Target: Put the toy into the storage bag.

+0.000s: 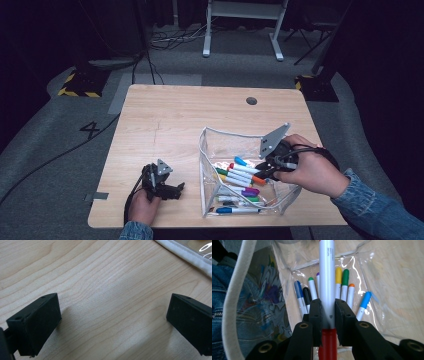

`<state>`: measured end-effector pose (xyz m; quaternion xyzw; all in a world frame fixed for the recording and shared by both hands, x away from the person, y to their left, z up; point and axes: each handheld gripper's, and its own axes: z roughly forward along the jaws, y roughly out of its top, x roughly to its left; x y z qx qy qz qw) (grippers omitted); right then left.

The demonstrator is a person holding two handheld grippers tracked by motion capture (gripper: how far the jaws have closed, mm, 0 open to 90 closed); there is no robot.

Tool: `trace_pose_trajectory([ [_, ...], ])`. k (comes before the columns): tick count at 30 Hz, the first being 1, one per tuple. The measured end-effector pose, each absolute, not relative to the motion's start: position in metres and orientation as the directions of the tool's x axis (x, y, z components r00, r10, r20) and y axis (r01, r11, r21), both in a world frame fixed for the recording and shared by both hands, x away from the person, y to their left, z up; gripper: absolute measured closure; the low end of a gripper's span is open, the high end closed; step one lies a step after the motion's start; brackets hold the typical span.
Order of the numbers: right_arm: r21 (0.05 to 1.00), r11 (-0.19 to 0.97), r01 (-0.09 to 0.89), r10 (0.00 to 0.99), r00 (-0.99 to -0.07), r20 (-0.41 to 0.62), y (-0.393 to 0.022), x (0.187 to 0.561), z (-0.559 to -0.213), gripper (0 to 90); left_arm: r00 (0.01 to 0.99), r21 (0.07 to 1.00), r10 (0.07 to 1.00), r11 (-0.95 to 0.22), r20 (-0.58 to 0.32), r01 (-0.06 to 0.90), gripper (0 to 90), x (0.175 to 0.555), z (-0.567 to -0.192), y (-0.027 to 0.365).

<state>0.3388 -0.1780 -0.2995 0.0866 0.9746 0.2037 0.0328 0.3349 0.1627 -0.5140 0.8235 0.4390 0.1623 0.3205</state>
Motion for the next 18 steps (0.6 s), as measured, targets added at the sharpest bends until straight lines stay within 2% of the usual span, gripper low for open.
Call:
trace_pose_trajectory([
  [10,0.306,0.949,0.079,0.086,-0.996,-0.009,-0.146,0.338,-0.326,77.2,0.562,0.67,0.827,-0.409,-0.014,0.619,0.0,0.335,-0.514,0.163],
  [18,0.247,0.967,0.067,0.062,-0.998,0.027,-0.134,0.342,-0.351,77.2,0.564,0.67,0.826,-0.41,-0.014,0.618,0.0,0.335,-0.514,0.162],
])
